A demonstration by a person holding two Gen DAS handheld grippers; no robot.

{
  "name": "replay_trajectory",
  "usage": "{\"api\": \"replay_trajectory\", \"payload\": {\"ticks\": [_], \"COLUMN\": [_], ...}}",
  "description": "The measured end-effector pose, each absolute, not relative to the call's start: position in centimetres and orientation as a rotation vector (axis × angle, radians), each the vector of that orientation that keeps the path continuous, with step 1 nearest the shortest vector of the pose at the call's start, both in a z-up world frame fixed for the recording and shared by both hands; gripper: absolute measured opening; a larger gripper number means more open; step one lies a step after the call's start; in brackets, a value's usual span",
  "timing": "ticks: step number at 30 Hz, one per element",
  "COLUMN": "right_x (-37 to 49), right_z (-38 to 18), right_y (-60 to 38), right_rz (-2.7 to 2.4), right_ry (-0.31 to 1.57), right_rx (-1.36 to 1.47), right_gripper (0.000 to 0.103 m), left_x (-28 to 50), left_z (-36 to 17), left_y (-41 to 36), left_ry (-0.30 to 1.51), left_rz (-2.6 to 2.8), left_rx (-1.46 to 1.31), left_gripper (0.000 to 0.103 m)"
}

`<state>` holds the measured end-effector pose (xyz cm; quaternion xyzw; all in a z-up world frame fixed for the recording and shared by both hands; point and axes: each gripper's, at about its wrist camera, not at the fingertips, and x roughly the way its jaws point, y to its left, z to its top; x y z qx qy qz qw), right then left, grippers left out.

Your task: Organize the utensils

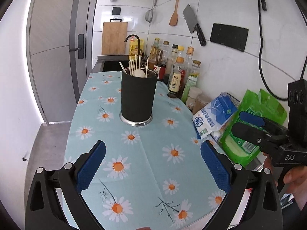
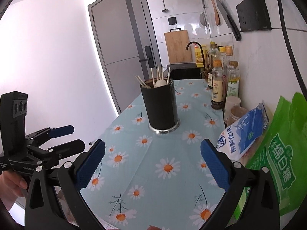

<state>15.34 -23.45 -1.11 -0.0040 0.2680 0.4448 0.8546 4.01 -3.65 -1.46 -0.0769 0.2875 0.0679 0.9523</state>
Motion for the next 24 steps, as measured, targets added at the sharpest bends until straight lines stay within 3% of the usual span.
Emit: {"api": "replay_trajectory", "payload": {"ticks": [24], "right_x": [14.1], "right_z": [-2.9], "right_y": [-25.1], "right_rz": [0.924], "right_ry": [0.596], "right_rx": [-0.049], "right_gripper": [0.098], "left_x": [2.5], "left_z": [-2.8], "left_y": [-3.8], "left_ry": [0.628], "left_rz": [0.157], "left_rx": [-0.193], "left_gripper": [0.096]}}
